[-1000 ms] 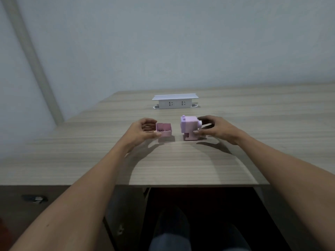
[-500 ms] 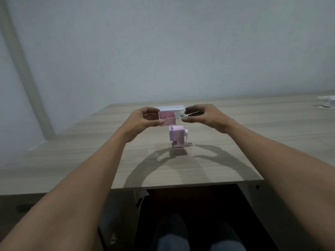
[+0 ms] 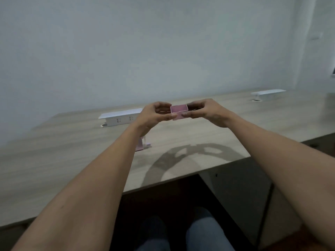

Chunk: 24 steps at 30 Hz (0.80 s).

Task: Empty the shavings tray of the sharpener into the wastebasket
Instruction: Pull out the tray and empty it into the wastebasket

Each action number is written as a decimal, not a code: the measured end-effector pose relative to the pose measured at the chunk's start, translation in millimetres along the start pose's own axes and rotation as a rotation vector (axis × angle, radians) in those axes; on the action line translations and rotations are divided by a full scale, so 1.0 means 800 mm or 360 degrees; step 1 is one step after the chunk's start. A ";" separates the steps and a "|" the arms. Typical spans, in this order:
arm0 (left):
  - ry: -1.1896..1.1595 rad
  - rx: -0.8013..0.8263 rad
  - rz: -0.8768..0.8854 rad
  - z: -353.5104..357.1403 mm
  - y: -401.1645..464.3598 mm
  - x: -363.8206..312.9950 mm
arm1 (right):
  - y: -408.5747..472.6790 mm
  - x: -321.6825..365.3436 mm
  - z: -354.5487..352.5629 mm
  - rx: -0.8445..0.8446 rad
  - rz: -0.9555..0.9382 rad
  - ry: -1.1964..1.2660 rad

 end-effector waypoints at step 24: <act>-0.0368 0.0775 -0.0006 0.442 -0.031 0.041 | -0.341 -0.184 -0.247 -0.0632 0.0659 0.0185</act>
Point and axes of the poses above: each hand's wrist, its own y-axis towards the middle knuckle, its own z-axis out of the palm, x = y × z, the point moved 6 cm from there along y, towards the middle knuckle
